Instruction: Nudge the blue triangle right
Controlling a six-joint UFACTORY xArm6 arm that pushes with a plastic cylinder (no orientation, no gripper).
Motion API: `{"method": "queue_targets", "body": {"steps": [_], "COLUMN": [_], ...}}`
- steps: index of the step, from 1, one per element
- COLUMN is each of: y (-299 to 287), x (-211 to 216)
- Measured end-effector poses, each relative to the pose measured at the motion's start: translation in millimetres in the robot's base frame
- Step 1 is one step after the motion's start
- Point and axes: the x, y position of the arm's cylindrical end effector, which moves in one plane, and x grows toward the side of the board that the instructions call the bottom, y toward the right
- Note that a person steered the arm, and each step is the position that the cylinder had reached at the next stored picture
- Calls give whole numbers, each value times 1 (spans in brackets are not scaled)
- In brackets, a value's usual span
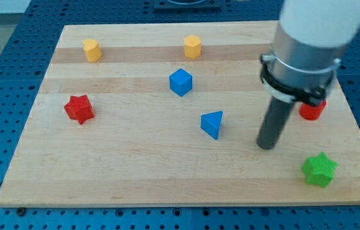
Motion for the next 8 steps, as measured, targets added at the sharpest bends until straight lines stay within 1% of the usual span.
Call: {"method": "queue_targets", "body": {"steps": [1, 2, 4, 5, 6, 7, 8], "y": [-24, -44, -67, -67, -67, -67, -67], "x": [-26, -36, -40, -52, -88, -95, -112]}}
